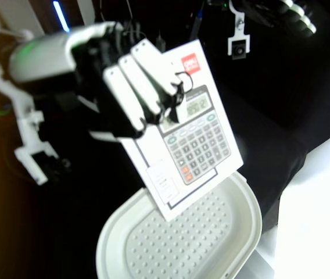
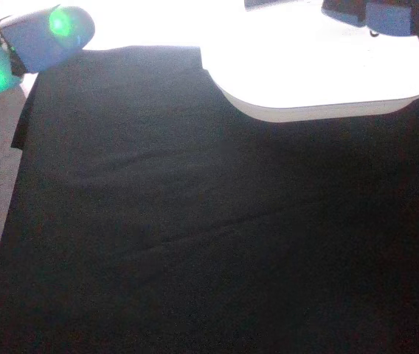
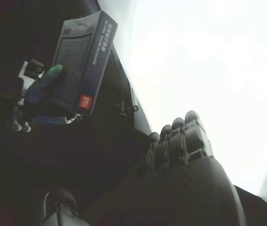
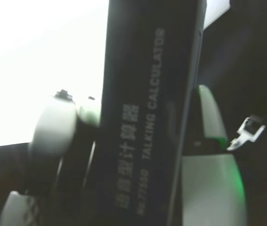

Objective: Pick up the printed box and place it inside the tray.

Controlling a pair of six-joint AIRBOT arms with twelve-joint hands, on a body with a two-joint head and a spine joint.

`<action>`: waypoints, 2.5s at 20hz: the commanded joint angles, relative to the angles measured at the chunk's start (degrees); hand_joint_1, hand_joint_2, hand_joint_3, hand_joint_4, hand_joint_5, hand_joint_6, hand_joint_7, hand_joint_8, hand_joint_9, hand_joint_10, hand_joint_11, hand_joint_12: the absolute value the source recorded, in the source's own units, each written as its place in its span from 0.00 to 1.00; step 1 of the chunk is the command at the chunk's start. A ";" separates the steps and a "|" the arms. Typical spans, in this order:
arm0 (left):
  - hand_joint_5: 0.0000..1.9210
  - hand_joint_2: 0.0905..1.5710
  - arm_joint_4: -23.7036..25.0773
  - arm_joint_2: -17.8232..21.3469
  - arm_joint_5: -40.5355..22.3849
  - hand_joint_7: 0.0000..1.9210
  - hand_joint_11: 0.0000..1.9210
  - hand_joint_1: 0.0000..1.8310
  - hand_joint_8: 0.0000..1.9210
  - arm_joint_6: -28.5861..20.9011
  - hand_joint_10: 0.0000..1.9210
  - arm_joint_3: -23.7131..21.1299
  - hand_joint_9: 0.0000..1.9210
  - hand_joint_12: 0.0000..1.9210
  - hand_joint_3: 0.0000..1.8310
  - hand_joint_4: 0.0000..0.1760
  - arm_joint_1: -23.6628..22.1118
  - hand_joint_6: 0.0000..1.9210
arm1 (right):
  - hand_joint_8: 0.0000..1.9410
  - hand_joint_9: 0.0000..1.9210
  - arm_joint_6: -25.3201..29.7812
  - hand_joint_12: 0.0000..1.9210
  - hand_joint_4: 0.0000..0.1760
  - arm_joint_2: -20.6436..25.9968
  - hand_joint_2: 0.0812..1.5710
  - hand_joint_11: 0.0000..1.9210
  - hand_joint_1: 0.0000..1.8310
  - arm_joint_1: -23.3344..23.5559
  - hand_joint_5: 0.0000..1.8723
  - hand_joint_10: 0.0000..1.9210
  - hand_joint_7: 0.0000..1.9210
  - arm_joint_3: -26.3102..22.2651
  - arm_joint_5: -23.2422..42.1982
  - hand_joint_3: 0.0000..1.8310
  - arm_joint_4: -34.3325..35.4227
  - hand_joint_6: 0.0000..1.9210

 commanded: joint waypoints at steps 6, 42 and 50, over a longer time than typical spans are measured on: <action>0.00 0.47 -2.69 0.58 -9.49 0.00 0.00 0.00 0.00 -0.32 0.00 -0.61 0.00 0.00 0.00 0.05 2.52 0.00 | 0.78 0.49 -26.97 1.00 0.00 0.59 0.75 0.49 0.66 2.02 0.43 0.91 0.45 -2.77 3.59 0.00 5.03 0.54; 0.00 0.48 -7.32 0.17 -11.19 0.00 0.00 0.00 0.00 -1.94 0.00 -1.64 0.00 0.00 0.00 0.00 12.09 0.00 | 0.00 0.00 -12.74 0.00 1.00 -6.36 0.36 0.00 0.32 -3.45 0.00 0.00 0.00 10.23 -0.38 0.00 18.04 0.00; 0.00 0.49 -7.86 -0.37 -11.05 0.00 0.00 0.00 0.00 -1.95 0.00 -1.60 0.00 0.00 0.00 0.00 12.13 0.00 | 0.00 0.00 57.63 0.00 1.00 -9.49 0.38 0.00 0.34 -6.39 0.00 0.00 0.00 28.55 8.34 0.00 3.00 0.00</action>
